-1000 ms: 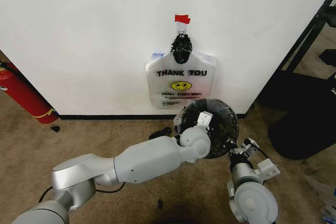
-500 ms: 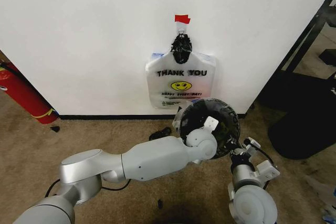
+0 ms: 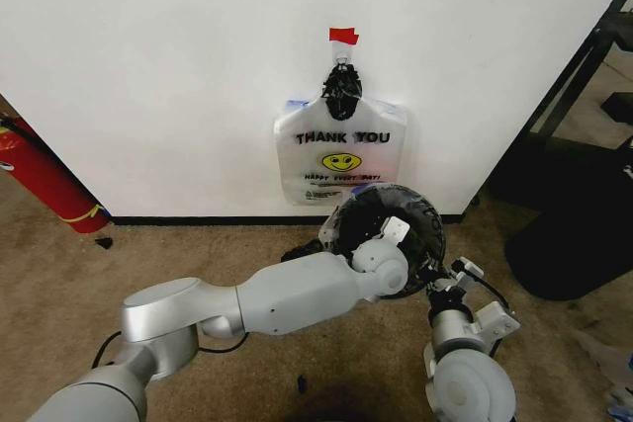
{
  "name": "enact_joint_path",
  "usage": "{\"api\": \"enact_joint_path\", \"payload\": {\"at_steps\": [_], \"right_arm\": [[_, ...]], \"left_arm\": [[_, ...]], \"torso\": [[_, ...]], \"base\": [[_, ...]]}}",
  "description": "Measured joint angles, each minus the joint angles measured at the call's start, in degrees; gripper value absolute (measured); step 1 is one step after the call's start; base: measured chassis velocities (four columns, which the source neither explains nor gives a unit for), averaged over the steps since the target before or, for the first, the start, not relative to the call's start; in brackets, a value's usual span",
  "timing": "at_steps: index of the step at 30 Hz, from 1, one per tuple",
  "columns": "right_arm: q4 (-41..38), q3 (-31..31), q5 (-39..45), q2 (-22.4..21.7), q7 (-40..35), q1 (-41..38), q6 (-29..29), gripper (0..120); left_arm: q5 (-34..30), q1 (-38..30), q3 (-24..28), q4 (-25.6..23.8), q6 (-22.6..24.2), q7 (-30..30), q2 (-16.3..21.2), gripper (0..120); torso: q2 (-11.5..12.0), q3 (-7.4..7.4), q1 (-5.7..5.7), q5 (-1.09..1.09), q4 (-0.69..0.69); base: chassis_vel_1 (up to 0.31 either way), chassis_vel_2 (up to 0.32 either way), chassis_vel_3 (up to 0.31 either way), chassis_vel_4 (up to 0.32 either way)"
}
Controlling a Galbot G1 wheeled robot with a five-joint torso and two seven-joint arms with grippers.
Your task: Pick up the garbage bag from the wall and place it over the trash bin.
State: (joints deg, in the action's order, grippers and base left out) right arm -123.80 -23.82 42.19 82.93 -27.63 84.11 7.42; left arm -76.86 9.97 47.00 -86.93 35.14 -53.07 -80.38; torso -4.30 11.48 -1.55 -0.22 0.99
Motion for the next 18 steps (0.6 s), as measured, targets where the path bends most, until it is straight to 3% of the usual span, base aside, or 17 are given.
{"api": "enact_joint_path", "payload": {"at_steps": [5, 9, 12, 14, 18], "right_arm": [[0.74, -0.47, 0.88, 0.00, -0.33, -0.51, 0.12, 0], [1.46, -0.90, 1.97, 0.16, -0.77, -0.89, 0.46, 0], [1.47, -0.96, 2.10, 0.23, -0.81, -0.87, 0.50, 0], [0.87, -1.30, 2.51, 0.33, -0.83, -0.35, 0.67, 0], [0.01, -2.20, 3.81, 0.26, -0.83, 0.13, 0.99, 0]], "left_arm": [[-2.58, -0.06, -0.41, -5.67, 0.89, -0.77, 2.39, 0], [-3.79, 0.18, -0.93, -14.13, 0.24, 0.52, 5.69, 16], [-3.35, 0.36, -1.28, -15.91, -0.76, 1.45, 6.48, 19], [-1.94, 1.19, -3.60, -19.49, -3.96, 3.76, 8.54, 32], [-1.36, 2.87, -8.01, -23.33, -7.77, 6.82, 11.37, 43]], "torso": [[0.00, 0.00, 0.00, 0.00, 0.00], [0.00, 0.00, 0.00, 0.00, 0.00], [0.00, 0.00, 0.00, 0.00, 0.00], [0.00, 0.00, 0.00, -0.01, 0.00], [0.00, 0.00, 0.00, -0.01, 0.01]], "base": [[0.000, 0.000, 0.000, 0.000], [0.000, 0.000, 0.000, 0.000], [0.000, 0.000, 0.000, 0.000], [0.000, 0.000, 0.000, 0.000], [0.000, 0.000, 0.000, 0.000]]}}
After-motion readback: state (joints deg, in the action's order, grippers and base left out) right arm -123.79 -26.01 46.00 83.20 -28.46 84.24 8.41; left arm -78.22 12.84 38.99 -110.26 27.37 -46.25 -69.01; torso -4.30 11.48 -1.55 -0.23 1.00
